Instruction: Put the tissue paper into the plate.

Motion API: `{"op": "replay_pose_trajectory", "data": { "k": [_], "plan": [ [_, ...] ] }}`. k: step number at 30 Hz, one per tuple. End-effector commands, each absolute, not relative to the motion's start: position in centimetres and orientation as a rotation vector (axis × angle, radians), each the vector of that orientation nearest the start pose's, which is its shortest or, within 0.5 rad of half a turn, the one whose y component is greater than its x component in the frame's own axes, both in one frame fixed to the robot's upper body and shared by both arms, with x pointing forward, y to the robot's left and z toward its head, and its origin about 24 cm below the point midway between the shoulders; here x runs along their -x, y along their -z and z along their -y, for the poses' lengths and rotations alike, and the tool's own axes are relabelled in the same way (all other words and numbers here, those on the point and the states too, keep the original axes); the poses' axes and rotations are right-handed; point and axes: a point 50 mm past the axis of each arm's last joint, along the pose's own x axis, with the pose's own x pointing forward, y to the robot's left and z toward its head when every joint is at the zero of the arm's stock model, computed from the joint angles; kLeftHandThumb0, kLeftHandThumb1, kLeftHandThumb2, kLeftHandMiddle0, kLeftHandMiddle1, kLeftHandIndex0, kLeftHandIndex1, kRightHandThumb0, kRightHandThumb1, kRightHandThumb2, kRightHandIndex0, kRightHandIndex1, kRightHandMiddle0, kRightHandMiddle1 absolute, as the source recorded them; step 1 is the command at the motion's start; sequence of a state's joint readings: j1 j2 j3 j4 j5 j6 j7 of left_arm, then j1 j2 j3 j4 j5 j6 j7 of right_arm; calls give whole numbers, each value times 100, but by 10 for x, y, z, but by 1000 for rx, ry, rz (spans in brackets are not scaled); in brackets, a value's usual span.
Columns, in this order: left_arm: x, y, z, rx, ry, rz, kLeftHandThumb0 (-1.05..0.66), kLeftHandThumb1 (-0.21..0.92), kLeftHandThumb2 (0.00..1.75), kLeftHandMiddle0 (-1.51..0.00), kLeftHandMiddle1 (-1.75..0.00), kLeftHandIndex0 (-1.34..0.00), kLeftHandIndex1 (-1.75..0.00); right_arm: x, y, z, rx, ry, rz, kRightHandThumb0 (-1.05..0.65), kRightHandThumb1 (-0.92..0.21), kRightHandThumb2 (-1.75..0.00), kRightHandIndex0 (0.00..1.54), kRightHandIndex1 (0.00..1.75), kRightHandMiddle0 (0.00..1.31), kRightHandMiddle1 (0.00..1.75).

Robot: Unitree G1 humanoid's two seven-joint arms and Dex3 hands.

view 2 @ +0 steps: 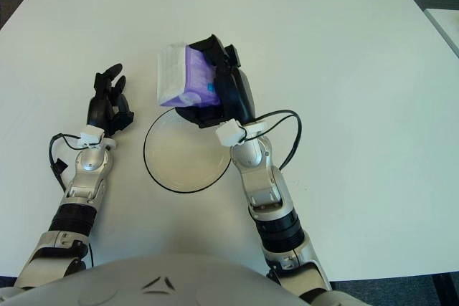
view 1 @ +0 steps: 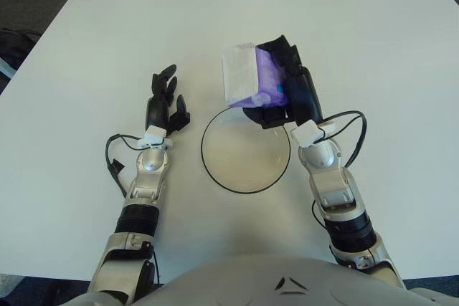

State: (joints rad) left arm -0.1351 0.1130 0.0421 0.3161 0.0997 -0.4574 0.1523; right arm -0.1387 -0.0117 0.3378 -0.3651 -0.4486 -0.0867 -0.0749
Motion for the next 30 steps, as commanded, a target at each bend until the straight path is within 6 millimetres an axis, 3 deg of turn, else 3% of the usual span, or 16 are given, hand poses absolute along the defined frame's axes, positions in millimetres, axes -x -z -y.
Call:
{"op": "replay_pose_trajectory", "data": {
  "k": [1, 30],
  "plan": [
    [-239, 6, -179, -181, -136, 51, -71, 92, 89, -40, -1, 0, -85, -229, -162, 62, 343, -250, 692, -48, -29, -135, 125, 175, 62, 175],
    [-243, 6, -184, -202, -135, 32, -72, 92, 89, -36, 0, 0, -84, -219, -140, 58, 330, -325, 651, -47, -30, -133, 119, 175, 61, 175]
  ]
}}
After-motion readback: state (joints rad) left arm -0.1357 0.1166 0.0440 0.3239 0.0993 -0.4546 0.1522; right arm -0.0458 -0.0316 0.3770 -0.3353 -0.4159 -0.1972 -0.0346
